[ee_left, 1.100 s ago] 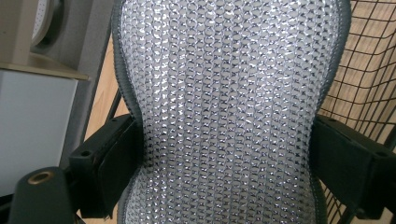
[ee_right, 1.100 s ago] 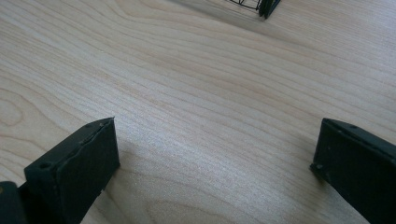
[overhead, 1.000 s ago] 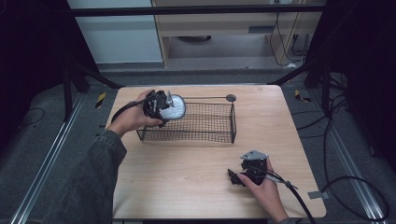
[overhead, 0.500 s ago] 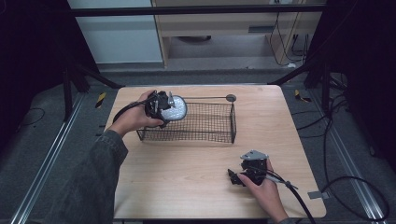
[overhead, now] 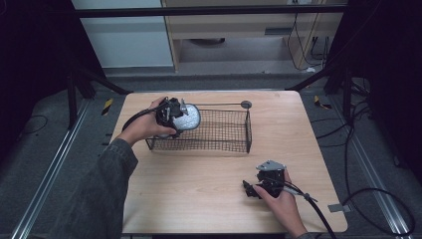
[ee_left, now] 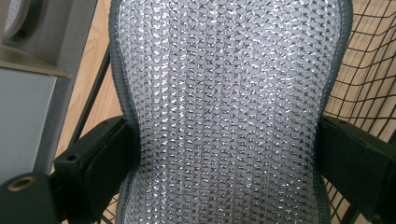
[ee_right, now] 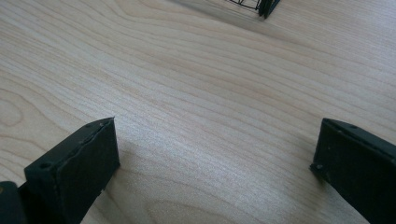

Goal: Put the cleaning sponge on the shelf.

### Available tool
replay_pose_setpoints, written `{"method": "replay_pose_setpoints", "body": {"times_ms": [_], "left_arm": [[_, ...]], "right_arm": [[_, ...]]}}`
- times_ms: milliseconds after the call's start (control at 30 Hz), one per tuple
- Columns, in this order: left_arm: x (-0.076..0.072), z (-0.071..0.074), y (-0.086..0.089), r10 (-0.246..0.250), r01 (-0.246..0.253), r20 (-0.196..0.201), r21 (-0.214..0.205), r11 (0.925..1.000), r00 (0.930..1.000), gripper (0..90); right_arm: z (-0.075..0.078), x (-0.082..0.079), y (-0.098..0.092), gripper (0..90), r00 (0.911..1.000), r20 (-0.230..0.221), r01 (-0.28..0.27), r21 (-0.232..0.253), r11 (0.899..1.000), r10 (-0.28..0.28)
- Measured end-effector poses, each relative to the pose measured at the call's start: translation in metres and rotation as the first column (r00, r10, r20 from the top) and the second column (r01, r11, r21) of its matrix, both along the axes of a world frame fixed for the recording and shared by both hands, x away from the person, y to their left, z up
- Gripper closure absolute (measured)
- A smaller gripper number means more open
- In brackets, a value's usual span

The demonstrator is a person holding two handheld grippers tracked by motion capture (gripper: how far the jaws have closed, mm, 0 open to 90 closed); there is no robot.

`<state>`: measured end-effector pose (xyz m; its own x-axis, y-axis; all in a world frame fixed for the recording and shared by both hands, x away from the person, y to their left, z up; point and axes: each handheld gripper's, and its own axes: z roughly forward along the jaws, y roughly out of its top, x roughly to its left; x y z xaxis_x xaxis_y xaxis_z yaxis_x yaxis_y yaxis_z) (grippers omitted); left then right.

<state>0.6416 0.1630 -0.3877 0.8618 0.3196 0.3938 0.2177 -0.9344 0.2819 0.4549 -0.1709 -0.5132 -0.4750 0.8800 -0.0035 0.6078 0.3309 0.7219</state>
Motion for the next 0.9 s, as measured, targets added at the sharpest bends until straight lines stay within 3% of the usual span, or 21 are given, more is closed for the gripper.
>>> {"method": "replay_pose_setpoints", "body": {"times_ms": [200,500,900], "left_arm": [[0.001,0.002,0.001,0.002,-0.002,0.010,-0.026,0.9997,1.0000,3.9],[-0.001,0.005,0.000,0.005,-0.005,0.010,-0.030,0.9995,0.9999,5.0],[-0.013,0.017,0.002,0.021,-0.018,0.030,-0.077,0.9968,0.9993,6.0]], "right_arm": [[0.000,0.000,0.000,0.4,1.0000,0.000,0.001,0.000,1.000,-0.001],[0.000,0.000,0.000,0.4,1.0000,0.000,0.001,0.000,1.000,-0.001],[0.000,0.000,0.000,0.4,1.0000,0.000,0.001,-0.003,1.000,-0.001]]}}
